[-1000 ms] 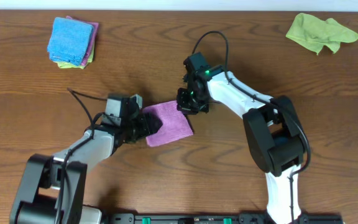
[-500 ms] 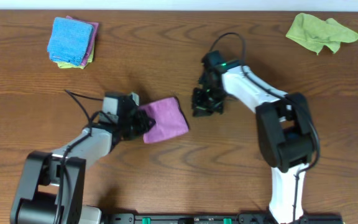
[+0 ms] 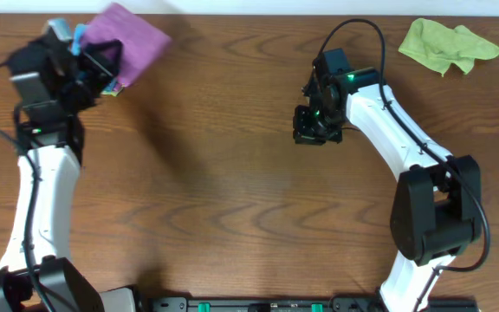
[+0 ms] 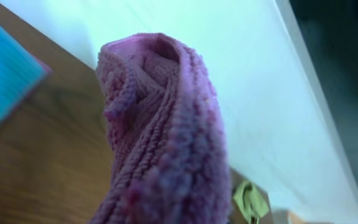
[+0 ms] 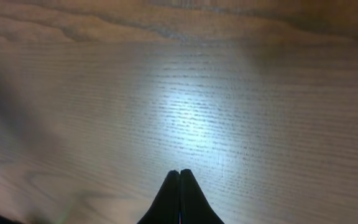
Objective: Fold the cloth
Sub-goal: 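Carry the purple square with the left gripper to the far-left cloth stack, then lower the purple square onto the stack and open the left gripper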
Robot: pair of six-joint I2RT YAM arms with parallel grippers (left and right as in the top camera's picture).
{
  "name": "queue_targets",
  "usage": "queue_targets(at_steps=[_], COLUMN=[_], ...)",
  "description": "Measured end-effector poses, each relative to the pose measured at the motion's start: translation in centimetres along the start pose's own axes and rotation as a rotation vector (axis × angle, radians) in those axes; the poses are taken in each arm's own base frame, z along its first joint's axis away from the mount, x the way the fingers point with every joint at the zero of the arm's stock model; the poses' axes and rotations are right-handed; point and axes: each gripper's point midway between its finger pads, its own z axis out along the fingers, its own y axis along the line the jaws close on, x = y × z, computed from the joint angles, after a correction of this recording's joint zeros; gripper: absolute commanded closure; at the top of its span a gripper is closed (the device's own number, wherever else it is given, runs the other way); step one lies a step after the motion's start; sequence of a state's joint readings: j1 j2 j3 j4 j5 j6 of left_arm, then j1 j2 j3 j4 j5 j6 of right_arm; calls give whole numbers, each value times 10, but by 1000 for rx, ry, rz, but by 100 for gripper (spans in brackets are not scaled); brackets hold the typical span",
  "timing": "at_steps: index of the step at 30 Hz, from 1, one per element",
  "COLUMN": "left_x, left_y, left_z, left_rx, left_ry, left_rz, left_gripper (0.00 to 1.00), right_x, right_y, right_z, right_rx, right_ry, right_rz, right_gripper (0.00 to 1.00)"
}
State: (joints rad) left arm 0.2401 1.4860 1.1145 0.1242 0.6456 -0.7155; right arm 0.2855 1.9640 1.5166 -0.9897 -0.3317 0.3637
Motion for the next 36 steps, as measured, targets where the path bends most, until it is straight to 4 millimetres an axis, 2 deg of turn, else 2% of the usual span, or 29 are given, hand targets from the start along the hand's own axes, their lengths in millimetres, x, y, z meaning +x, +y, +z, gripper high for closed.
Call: queue_targets(at_steps=[2, 7, 16, 20, 22, 23, 24, 26, 29, 32, 36], left_x=[-9, -20, -33, -57, -69, -73, -76, -80, -73, -72, -85], left_y=[9, 19, 26, 25, 29, 34, 40, 57, 99, 122, 126], left_z=[-7, -18, -19, -17, -10, -4, 2, 18, 46, 66, 84], left_rx=[-11, -6, -51, -45, -33, -28, -22, -14, -39, -55, -28], left_ry=[-13, -24, -87, -193, -240, -259, -271, -291, -276, -255, -254], left_rz=[-9, -31, -17, 56, 93, 103, 107, 114, 66, 28, 25], left_gripper=[94, 94, 94, 94, 91, 94, 94, 94, 94, 94, 94], right_x=[-2, -2, 2, 7, 11, 13, 14, 17, 22, 27, 31], right_y=[0, -1, 2, 1, 0, 0, 1, 0, -1, -2, -1], right_z=[0, 0, 1, 2, 2, 2, 2, 2, 2, 2, 3], right_rx=[1, 5, 10, 18, 23, 25, 26, 31, 39, 51, 71], right_ry=[-8, -10, 1, 23, 35, 42, 45, 59, 77, 92, 103], right_rz=[-8, -19, -27, -27, -31, -34, -36, -35, -33, -37, -46], right_gripper=[99, 98, 99, 98, 98, 98, 98, 99, 98, 98, 99])
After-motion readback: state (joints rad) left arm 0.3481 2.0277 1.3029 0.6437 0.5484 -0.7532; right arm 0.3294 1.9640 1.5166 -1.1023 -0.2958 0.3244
